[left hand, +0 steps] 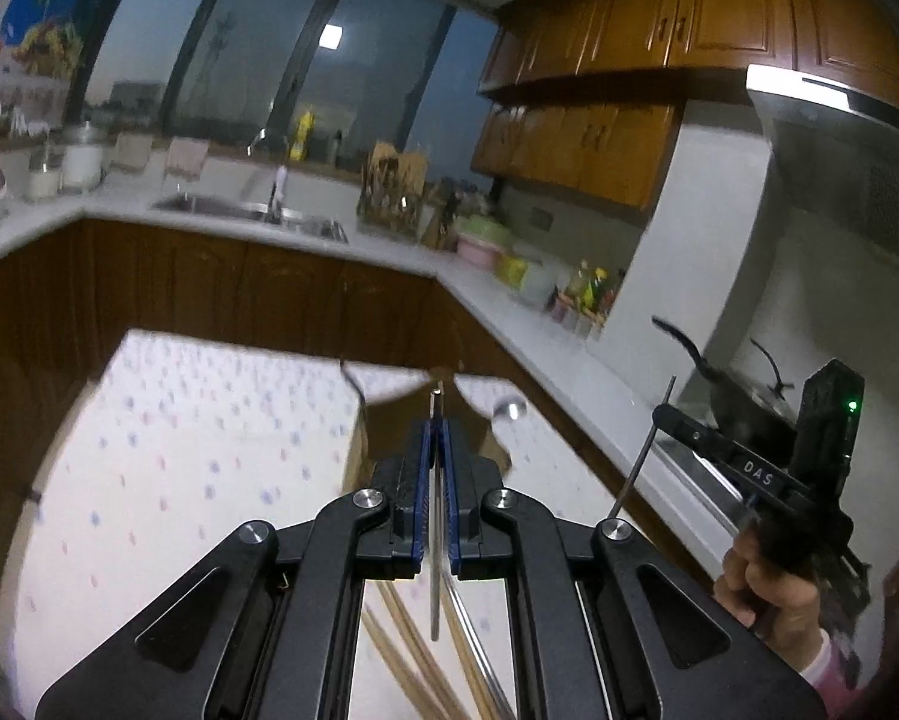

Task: Organize utensils
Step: 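Lift and carry both steel chopsticks over the wooden holder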

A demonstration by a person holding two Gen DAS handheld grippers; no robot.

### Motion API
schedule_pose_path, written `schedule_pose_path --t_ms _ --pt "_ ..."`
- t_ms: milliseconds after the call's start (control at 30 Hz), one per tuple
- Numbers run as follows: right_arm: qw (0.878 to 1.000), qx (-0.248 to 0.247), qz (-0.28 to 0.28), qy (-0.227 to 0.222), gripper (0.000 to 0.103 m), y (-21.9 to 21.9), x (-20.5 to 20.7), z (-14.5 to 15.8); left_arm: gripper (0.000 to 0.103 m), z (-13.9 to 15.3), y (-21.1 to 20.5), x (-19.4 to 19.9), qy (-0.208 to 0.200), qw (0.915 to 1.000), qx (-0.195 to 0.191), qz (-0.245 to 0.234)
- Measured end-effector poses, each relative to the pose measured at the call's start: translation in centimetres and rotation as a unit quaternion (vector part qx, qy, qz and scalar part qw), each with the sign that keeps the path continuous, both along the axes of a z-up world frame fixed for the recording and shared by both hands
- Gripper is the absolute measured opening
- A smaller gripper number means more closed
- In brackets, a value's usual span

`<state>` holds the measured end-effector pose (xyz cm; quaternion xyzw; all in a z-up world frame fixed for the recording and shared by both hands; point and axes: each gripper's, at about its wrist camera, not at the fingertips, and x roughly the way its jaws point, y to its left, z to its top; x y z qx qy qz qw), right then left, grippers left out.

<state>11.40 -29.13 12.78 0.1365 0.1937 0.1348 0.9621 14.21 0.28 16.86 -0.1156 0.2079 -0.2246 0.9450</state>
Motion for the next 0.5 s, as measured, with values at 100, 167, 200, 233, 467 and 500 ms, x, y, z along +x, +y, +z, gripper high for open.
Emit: schedule_pose_path --t_ms 100,167,200,233,467,500 --pt "0.999 0.007 -0.013 -0.029 0.004 -0.3 2.1 1.7 0.004 2.2 -0.5 2.0 -0.027 0.9996 -0.003 0.012" --pt "0.998 0.009 -0.02 -0.05 0.004 -0.3 3.4 2.6 0.004 3.2 -0.8 3.4 -0.042 0.9989 -0.001 0.019" --pt "0.998 0.011 -0.025 -0.059 0.004 -0.4 4.2 3.1 0.004 3.6 -1.1 4.4 -0.048 0.9985 -0.001 0.025" --pt "0.997 0.014 -0.03 -0.066 0.004 -0.5 5.1 3.5 0.004 3.9 -1.2 5.2 -0.051 0.9982 -0.002 0.03" --pt "0.993 0.041 -0.068 -0.088 0.004 -1.5 10.2 2.3 0.004 2.2 -2.7 11.4 -0.052 0.9967 -0.002 0.062" --pt "0.993 0.043 -0.072 -0.088 0.005 -1.6 10.6 1.8 0.004 1.5 -2.7 11.9 -0.049 0.9966 -0.006 0.066"
